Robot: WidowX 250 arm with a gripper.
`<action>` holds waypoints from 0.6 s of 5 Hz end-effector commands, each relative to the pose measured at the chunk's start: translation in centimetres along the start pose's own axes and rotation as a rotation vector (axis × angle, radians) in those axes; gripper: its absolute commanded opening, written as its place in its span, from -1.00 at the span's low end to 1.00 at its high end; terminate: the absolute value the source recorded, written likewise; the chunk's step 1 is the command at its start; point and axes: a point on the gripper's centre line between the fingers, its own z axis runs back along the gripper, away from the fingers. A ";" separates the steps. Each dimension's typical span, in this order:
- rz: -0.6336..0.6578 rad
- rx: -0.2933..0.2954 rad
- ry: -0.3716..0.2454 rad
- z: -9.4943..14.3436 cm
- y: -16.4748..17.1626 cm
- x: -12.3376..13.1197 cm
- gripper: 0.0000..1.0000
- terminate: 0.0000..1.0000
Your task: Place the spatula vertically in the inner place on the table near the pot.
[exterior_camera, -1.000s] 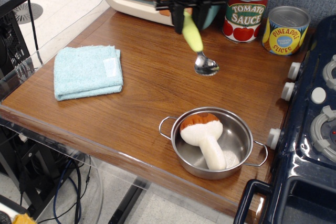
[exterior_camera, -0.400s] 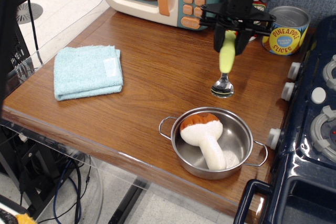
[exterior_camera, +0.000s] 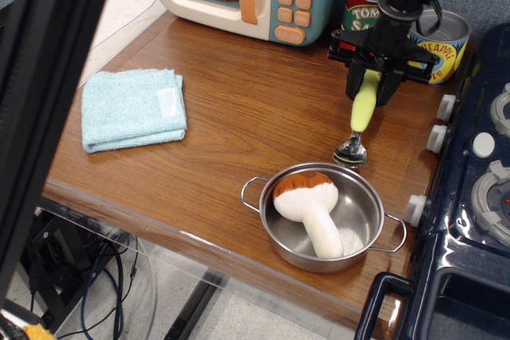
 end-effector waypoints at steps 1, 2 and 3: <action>-0.019 -0.016 -0.066 1.5 0.4 0.4 -1.00 -1.00; -0.022 -0.024 -0.054 1.2 0.2 0.3 1.00 -1.00; -0.007 -0.020 -0.048 1.4 0.7 0.3 1.00 -1.00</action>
